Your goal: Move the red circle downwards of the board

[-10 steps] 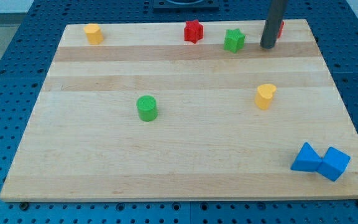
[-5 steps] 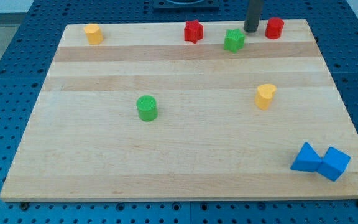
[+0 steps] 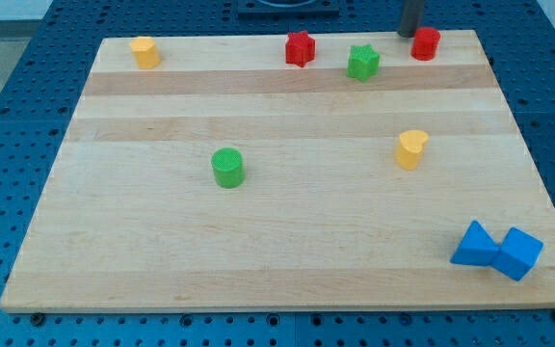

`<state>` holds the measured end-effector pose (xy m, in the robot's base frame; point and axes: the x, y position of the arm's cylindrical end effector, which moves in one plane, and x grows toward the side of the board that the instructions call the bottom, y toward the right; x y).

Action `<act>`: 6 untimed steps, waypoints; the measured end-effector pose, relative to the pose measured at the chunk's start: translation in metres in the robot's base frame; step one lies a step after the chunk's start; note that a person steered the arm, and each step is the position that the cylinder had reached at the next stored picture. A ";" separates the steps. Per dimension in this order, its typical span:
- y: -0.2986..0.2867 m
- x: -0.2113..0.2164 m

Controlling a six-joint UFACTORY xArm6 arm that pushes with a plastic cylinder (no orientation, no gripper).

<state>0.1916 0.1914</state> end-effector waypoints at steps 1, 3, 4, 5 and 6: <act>0.012 0.000; 0.016 0.000; 0.016 0.001; 0.016 0.005; 0.016 0.008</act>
<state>0.1997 0.2076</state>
